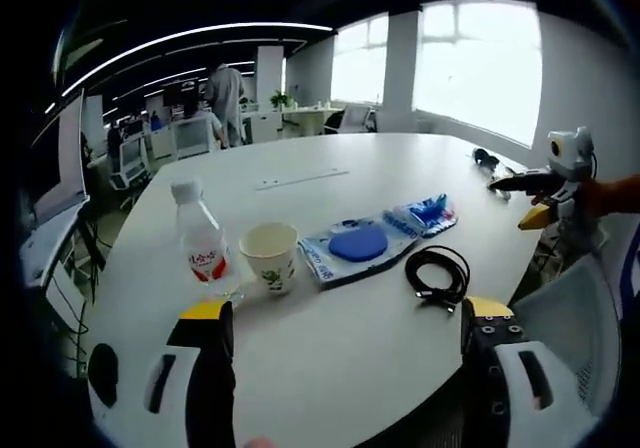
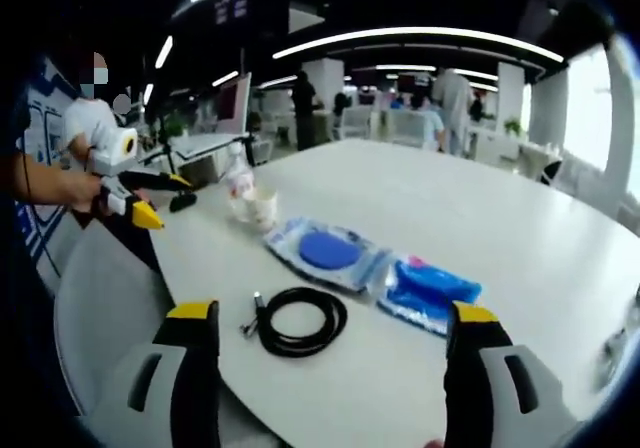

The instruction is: Arrange the tabletop items into an orderly group along one side of the table until the central work area is clear of visible clutter.

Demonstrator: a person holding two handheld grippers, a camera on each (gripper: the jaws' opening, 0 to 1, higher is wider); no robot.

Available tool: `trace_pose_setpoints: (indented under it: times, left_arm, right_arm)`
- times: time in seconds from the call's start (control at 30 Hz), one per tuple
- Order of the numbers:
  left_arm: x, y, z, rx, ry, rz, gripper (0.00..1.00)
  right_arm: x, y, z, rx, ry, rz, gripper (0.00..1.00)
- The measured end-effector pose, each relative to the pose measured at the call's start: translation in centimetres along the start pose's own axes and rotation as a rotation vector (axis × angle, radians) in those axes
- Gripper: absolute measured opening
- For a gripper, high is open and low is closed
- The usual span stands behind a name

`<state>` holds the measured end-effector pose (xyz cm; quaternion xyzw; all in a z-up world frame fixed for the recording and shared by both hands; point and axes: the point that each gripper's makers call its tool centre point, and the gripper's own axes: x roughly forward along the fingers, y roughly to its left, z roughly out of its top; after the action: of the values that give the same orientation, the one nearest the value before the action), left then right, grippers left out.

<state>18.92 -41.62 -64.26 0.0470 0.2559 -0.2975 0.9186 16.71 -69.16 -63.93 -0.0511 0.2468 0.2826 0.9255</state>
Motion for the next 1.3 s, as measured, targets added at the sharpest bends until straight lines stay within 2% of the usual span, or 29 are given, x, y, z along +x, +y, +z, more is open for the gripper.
trace_pose_setpoints:
  times: [0.13,0.43,0.73,1.03,1.3]
  left_arm:
    - [-0.1,-0.1,-0.2,-0.004,0.004,0.005,0.95]
    - [-0.7,-0.1,-1.8,-0.021,0.02,0.029,0.98]
    - [-1.4,0.9,-3.2,-0.041,0.028,0.061,0.98]
    - [-1.6,0.9,-3.3,-0.024,0.029,0.062,0.98]
    - [-1.6,1.0,-2.7,-0.013,0.013,0.061,0.98]
  right_arm:
    - [-0.4,-0.2,-0.5,0.007,0.004,-0.011,0.93]
    - [-0.7,0.0,-2.0,0.013,0.022,-0.025,0.97]
    - [-0.7,0.6,-2.4,0.007,0.027,-0.009,1.0]
    - [-0.8,0.4,-2.6,0.019,0.03,-0.014,1.0]
    - [-1.1,0.3,-2.6,0.02,0.023,-0.02,1.0]
